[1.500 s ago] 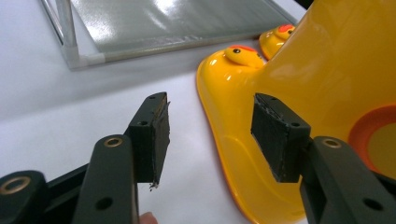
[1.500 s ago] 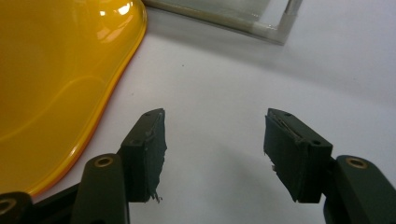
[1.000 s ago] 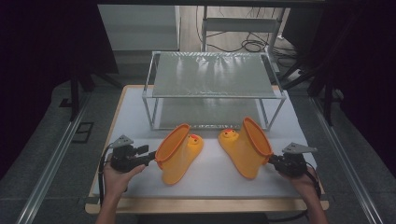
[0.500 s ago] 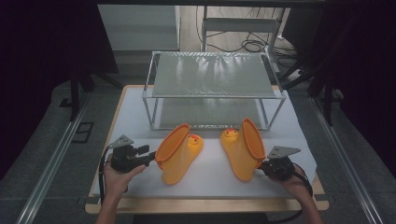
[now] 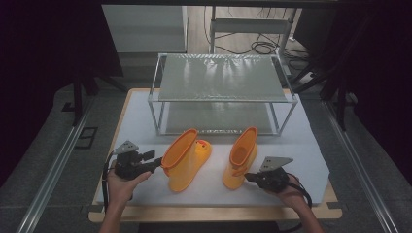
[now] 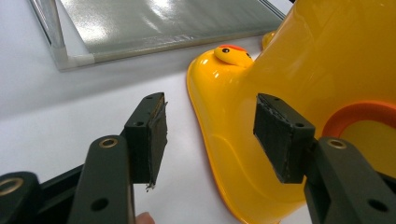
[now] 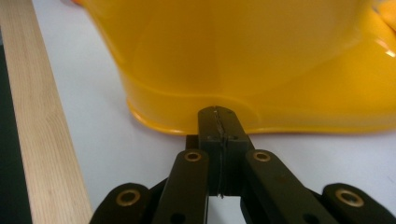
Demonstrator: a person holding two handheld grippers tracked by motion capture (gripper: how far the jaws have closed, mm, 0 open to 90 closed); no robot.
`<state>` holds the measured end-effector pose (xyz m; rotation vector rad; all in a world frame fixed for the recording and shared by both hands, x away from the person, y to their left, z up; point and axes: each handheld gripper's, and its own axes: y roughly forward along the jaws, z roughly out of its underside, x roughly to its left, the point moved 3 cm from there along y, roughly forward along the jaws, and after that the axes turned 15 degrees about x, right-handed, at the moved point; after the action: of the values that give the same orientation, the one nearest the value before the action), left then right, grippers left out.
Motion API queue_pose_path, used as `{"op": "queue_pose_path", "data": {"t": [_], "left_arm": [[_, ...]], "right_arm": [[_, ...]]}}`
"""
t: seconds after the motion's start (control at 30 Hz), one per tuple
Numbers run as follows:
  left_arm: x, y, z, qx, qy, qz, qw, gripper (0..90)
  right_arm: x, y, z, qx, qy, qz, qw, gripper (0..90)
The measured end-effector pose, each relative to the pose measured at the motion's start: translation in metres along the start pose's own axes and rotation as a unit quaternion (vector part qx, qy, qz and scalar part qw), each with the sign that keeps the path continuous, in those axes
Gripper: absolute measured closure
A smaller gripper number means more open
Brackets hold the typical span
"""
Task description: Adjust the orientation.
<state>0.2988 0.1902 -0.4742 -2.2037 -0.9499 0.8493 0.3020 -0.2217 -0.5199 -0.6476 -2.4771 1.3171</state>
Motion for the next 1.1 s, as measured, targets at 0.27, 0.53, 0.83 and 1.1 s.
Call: {"op": "queue_pose_path", "data": {"t": [0.27, 0.53, 0.83, 1.1], "left_arm": [[-0.001, 0.0, 0.0, 0.003, 0.001, 0.002, 1.0, 44.7], [0.001, -0.004, 0.001, -0.002, -0.002, 0.001, 1.0, 44.6], [0.001, -0.003, 0.001, 0.002, -0.003, 0.003, 1.0, 44.6], [0.001, -0.006, 0.0, 0.0, -0.016, 0.015, 0.9998, 43.7]], "right_arm": [[0.004, 0.003, -0.002, -0.006, -0.004, 0.004, 1.0, 89.5], [-0.023, -0.025, 0.024, -0.035, 0.051, 0.034, 0.9975, 81.6], [-0.057, -0.033, 0.05, -0.066, 0.166, 0.079, 0.9807, 54.9], [-0.063, -0.035, 0.052, -0.082, 0.205, 0.093, 0.9708, 40.0]]}}
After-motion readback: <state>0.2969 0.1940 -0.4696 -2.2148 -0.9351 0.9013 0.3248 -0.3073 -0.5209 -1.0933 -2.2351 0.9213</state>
